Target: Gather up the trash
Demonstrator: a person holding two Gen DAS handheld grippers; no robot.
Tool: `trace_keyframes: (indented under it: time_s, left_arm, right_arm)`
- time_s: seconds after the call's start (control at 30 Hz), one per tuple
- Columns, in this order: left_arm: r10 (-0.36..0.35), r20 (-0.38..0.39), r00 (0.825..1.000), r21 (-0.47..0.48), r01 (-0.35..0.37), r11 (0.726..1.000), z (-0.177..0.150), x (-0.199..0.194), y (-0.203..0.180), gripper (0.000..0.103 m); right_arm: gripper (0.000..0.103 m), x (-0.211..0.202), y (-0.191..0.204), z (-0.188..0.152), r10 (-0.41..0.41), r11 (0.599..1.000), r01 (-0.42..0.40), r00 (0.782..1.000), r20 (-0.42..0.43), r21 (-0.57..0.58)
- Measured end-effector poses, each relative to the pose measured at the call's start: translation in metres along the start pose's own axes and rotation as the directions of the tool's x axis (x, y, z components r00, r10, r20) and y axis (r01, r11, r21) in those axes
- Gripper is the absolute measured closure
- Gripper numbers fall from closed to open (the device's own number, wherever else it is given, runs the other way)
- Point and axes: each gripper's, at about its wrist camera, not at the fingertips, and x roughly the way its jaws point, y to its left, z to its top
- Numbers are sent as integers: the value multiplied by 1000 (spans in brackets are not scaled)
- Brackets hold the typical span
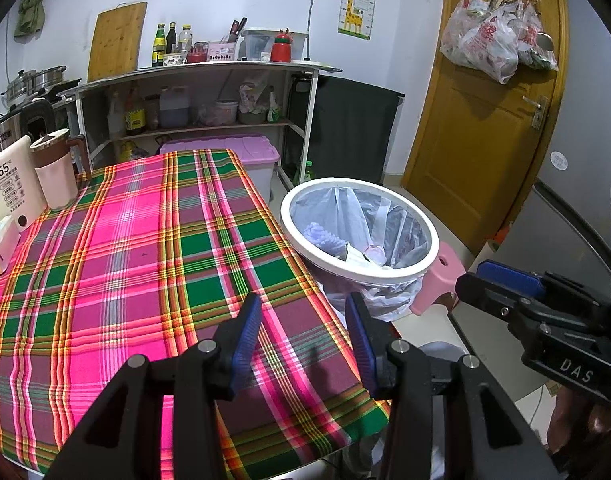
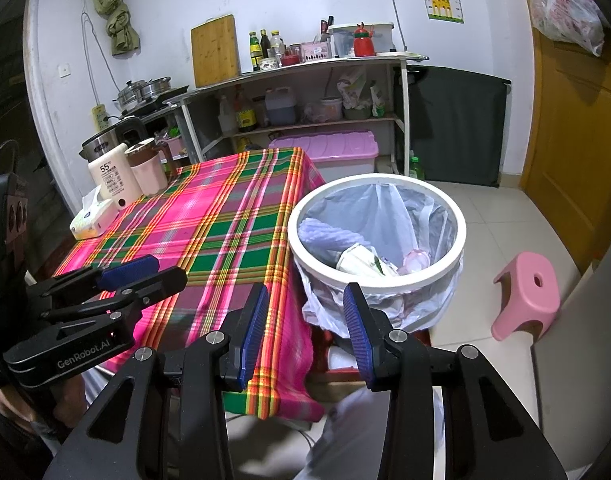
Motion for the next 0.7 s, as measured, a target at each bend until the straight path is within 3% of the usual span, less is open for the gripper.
trace_keyframes:
  time_s: [0.7]
  left_arm:
    - [2,-3,1000,4,-2,1000,0,0,0,58]
  right_arm:
    - [63,3,1,-1,2,1000,-2,1000,-7,3]
